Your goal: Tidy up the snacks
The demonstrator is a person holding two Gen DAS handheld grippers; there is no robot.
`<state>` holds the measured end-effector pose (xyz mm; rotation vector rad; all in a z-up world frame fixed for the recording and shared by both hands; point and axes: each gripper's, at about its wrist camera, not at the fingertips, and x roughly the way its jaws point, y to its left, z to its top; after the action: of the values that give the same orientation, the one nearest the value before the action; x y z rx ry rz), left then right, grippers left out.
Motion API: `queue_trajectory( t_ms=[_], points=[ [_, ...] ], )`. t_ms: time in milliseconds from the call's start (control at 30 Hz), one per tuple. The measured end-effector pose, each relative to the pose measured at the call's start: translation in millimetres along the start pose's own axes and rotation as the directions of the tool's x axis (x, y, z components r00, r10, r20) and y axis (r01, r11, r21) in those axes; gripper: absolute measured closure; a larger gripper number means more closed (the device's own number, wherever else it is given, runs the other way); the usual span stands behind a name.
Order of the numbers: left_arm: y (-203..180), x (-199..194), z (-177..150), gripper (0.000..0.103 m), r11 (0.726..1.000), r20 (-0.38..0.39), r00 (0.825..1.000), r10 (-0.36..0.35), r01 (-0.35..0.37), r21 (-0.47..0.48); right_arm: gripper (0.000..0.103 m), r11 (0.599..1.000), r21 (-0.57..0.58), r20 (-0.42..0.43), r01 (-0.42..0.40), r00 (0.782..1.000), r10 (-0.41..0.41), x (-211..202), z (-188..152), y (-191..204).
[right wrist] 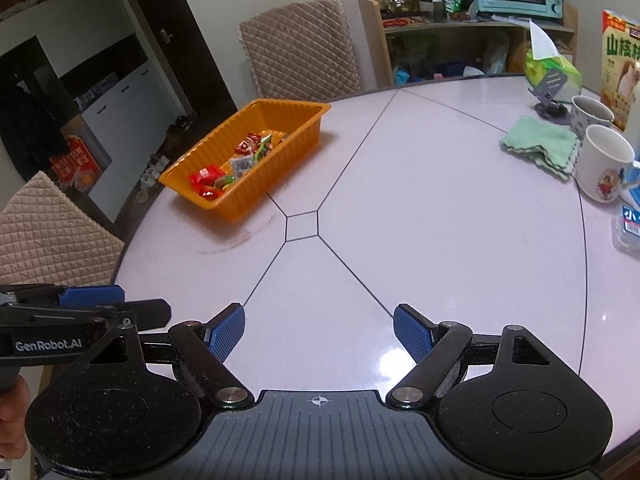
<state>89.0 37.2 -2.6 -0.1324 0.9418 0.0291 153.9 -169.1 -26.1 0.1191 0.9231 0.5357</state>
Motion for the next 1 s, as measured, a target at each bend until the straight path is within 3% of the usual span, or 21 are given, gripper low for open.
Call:
queue_trajectory(
  t_ms=[1000],
  points=[
    [-13,-7,-14,0.037,1.0,-0.006,1.0,-0.001,0.001,0.013,0.022,1.0,-0.019,-0.013,0.016,1.0,-0.016,-11,-15,-5]
  ],
)
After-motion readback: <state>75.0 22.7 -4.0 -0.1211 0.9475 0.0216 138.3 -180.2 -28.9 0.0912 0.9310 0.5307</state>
